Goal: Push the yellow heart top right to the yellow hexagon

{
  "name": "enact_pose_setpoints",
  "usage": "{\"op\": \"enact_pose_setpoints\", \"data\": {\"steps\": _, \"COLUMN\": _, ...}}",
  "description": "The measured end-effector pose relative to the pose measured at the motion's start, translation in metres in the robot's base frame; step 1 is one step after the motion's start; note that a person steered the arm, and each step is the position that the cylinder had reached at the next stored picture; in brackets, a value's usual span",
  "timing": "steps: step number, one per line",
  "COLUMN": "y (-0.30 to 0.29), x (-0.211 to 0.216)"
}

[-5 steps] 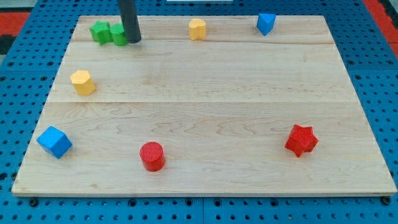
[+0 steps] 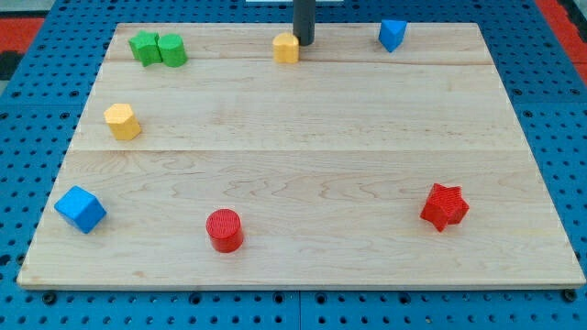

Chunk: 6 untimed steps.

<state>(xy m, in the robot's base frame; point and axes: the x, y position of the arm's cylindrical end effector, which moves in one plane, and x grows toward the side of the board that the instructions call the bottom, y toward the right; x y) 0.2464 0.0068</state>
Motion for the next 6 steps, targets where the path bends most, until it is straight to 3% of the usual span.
{"op": "enact_pose_setpoints", "data": {"steps": 1, "y": -0.017, "x": 0.022}}
{"op": "enact_pose_setpoints", "data": {"steps": 2, "y": -0.09, "x": 0.044}}
{"op": "enact_pose_setpoints", "data": {"steps": 4, "y": -0.159, "x": 0.035}}
{"op": "enact_pose_setpoints", "data": {"steps": 5, "y": -0.208, "x": 0.08}}
{"op": "enact_pose_setpoints", "data": {"steps": 6, "y": -0.225, "x": 0.097}}
